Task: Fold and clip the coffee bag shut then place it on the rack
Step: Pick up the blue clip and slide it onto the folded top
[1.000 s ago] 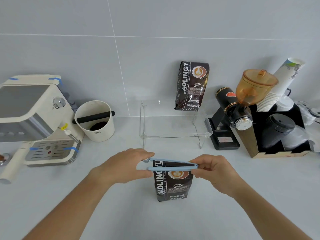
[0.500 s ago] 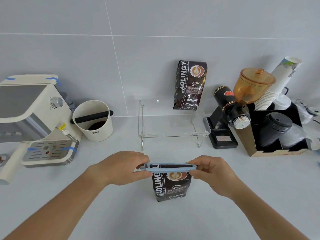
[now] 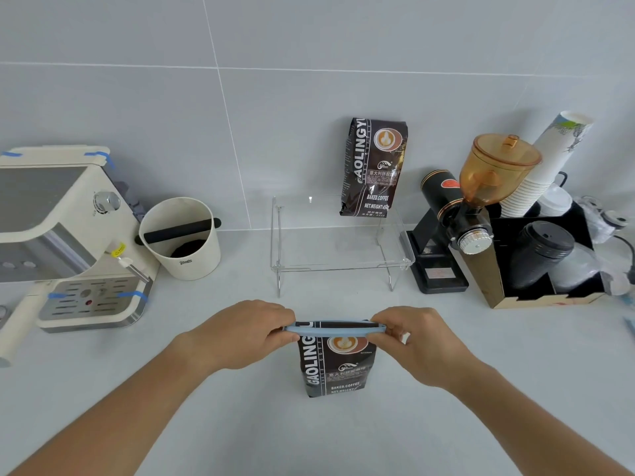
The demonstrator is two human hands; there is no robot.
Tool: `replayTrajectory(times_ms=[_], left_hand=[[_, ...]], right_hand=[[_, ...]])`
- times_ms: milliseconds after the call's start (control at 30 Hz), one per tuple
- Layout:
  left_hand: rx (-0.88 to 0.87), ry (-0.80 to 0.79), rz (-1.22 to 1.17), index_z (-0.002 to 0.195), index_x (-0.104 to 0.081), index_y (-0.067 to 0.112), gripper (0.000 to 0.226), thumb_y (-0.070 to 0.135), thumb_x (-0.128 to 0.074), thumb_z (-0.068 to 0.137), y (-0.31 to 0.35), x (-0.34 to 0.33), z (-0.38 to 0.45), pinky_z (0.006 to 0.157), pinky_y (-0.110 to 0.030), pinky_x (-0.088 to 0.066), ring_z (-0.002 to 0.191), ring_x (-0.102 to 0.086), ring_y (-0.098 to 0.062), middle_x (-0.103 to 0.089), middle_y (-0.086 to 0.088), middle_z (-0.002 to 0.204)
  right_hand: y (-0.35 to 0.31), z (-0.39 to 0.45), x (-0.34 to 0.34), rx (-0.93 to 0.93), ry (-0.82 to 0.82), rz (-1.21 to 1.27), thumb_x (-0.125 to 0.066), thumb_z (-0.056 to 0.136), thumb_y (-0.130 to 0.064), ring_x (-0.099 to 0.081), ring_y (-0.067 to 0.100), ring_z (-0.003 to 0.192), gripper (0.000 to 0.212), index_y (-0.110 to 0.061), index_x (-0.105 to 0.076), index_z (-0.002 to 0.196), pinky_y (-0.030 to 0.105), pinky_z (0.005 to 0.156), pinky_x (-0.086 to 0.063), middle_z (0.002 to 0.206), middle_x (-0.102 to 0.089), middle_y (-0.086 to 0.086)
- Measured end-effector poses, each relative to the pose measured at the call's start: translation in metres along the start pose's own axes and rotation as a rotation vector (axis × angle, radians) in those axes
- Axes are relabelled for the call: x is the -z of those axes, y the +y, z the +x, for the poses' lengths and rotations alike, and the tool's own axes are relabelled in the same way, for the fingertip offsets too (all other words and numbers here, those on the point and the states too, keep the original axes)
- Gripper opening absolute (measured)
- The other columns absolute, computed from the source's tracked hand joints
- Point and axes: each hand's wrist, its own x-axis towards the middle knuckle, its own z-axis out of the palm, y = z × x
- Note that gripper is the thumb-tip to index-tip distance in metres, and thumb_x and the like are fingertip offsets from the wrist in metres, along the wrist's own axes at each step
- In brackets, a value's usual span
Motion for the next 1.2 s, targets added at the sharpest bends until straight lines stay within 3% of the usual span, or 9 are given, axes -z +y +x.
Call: replayTrajectory(times_ms=[167, 333, 467, 600, 733, 800, 867, 1000, 1200], left_hand=[[0.009, 0.031, -0.037, 0.073, -0.039, 0.028, 0.029, 0.045, -0.041, 0.096, 0.0, -0.003, -0.002, 0.052, -0.018, -0.027, 0.059, -0.039, -0.002, -0.041, 0.012, 0.064], [0.053, 0.094, -0.133, 0.077, -0.049, 0.027, 0.026, 0.046, -0.046, 0.094, -0.003, -0.008, -0.002, 0.055, -0.02, -0.032, 0.061, -0.043, -0.005, -0.046, 0.012, 0.067], [0.148, 0.177, -0.346, 0.085, -0.057, 0.029, 0.018, 0.046, -0.052, 0.09, -0.001, -0.024, -0.005, 0.06, -0.03, -0.045, 0.074, -0.055, -0.014, -0.06, 0.006, 0.078], [0.308, 0.292, -0.765, 0.096, -0.064, 0.031, 0.014, 0.03, -0.07, 0.083, 0.014, -0.045, -0.005, 0.054, -0.014, -0.043, 0.089, -0.068, -0.005, -0.074, 0.008, 0.09], [0.422, 0.416, -1.111, 0.101, -0.07, 0.027, 0.032, 0.012, -0.078, 0.075, 0.026, -0.074, 0.0, 0.088, -0.032, -0.055, 0.095, -0.072, -0.011, -0.078, 0.008, 0.1], [0.458, 0.464, -1.245, 0.108, -0.069, 0.027, 0.041, 0.008, -0.076, 0.072, 0.028, -0.087, 0.001, 0.092, -0.04, -0.055, 0.102, -0.071, -0.016, -0.076, 0.003, 0.109], [0.489, 0.481, -1.326, 0.114, -0.065, 0.031, 0.05, 0.0, -0.074, 0.075, 0.033, -0.1, 0.002, 0.089, -0.034, -0.056, 0.105, -0.07, -0.017, -0.072, 0.004, 0.117], [0.529, 0.509, -1.38, 0.115, -0.062, 0.033, 0.052, -0.004, -0.071, 0.08, 0.045, -0.123, 0.001, 0.083, -0.015, -0.053, 0.106, -0.068, -0.007, -0.075, 0.014, 0.11], [0.524, 0.51, -1.362, 0.119, -0.065, 0.017, 0.038, -0.003, -0.064, 0.086, 0.053, -0.134, 0.001, 0.084, -0.013, -0.051, 0.108, -0.068, -0.006, -0.075, 0.014, 0.109]], right_hand=[[0.003, -0.002, -0.005, -0.005, 0.024, 0.001, -0.069, 0.083, -0.029, -0.054, 0.021, 0.067, 0.015, -0.016, -0.074, 0.088, 0.012, 0.051, -0.038, 0.065, -0.063, -0.001], [0.006, 0.002, -0.004, -0.082, 0.015, 0.084, -0.078, 0.08, -0.02, -0.059, 0.019, 0.075, 0.011, -0.022, -0.076, 0.091, 0.014, 0.057, -0.046, 0.071, -0.067, -0.005], [0.011, -0.001, -0.01, -0.136, 0.048, 0.217, -0.08, 0.078, -0.011, -0.064, 0.015, 0.078, 0.025, -0.027, -0.077, 0.097, 0.019, 0.064, -0.054, 0.085, -0.069, -0.007], [0.02, -0.005, -0.026, -0.394, 0.023, 0.393, -0.078, 0.078, -0.012, -0.068, 0.003, 0.094, 0.044, -0.035, -0.067, 0.114, 0.02, 0.078, -0.057, 0.103, -0.074, -0.012], [0.026, -0.011, -0.044, -0.438, -0.066, 0.459, -0.073, 0.081, -0.007, -0.07, 0.0, 0.099, 0.043, -0.042, -0.067, 0.105, 0.022, 0.086, -0.055, 0.1, -0.078, -0.019], [0.028, -0.015, -0.053, -0.459, -0.049, 0.47, -0.071, 0.082, -0.007, -0.07, -0.004, 0.099, 0.036, -0.038, -0.071, 0.1, 0.02, 0.088, -0.052, 0.099, -0.078, -0.021], [0.032, -0.02, -0.062, -0.51, -0.017, 0.492, -0.07, 0.084, -0.007, -0.07, -0.003, 0.101, 0.029, -0.031, -0.075, 0.098, 0.024, 0.09, -0.052, 0.099, -0.079, -0.016], [0.033, -0.025, -0.073, -0.563, 0.035, 0.582, -0.068, 0.085, -0.003, -0.071, 0.002, 0.1, 0.027, -0.027, -0.075, 0.095, 0.026, 0.088, -0.052, 0.1, -0.08, -0.011], [0.032, -0.028, -0.08, -0.593, 0.079, 0.569, -0.066, 0.087, -0.004, -0.073, 0.006, 0.095, 0.02, -0.017, -0.077, 0.096, 0.024, 0.083, -0.053, 0.095, -0.081, -0.008]])
